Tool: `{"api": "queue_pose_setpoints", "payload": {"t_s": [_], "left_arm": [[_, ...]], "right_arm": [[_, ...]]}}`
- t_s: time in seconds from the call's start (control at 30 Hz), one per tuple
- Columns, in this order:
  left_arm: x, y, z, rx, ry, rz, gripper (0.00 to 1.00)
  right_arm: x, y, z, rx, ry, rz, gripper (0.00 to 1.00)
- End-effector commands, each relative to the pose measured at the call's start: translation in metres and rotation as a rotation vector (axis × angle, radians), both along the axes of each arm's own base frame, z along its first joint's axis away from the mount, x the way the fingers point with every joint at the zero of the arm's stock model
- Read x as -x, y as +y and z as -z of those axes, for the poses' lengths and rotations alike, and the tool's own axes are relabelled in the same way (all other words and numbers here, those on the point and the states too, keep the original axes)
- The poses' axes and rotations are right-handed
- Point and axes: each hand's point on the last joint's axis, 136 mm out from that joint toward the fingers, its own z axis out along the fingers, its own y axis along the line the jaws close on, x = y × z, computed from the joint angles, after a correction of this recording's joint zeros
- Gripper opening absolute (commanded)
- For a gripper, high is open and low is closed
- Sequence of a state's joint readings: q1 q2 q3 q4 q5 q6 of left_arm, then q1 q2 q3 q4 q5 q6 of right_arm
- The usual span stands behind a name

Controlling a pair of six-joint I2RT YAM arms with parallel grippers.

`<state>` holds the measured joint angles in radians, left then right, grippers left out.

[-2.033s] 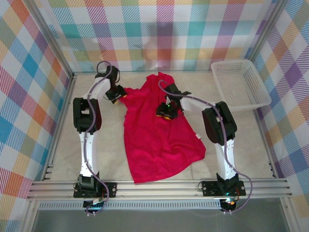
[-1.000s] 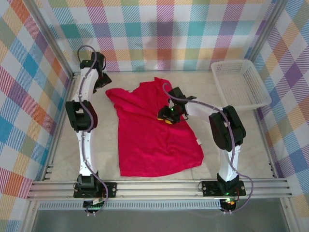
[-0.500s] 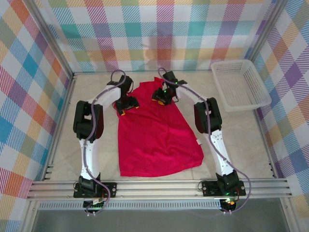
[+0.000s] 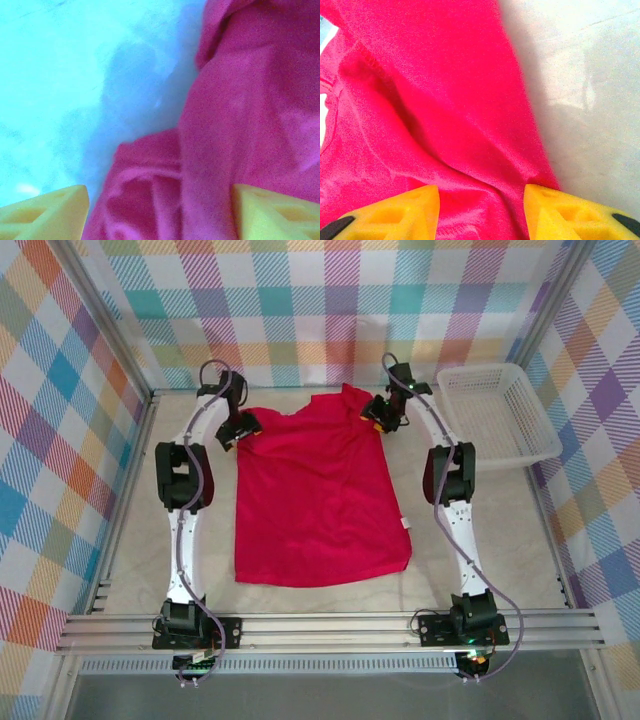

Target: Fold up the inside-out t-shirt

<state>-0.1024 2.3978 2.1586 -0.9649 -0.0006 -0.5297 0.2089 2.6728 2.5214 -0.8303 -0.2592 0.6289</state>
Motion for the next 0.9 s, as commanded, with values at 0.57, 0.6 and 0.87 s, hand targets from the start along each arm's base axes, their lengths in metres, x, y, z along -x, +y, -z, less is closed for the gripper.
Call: {"api": "queue_pose_setpoints", "payload": {"t_s": [0.57, 0.6, 0.87], "left_arm": [[0.193, -0.094, 0.033, 0.142, 0.036, 0.157, 0.75], [0.188, -0.095, 0.037, 0.131, 0.049, 0.168, 0.75], [0.122, -0.077, 0.039, -0.007, 0.035, 0.17, 0.75]], "right_arm": [[0.252, 0.035, 0.023, -0.105, 0.154, -0.169, 0.49], [0.248, 0.032, 0.028, -0.08, 0.164, -0.172, 0.48], [0.164, -0.02, 0.035, 0.081, 0.127, -0.111, 0.45]]}}
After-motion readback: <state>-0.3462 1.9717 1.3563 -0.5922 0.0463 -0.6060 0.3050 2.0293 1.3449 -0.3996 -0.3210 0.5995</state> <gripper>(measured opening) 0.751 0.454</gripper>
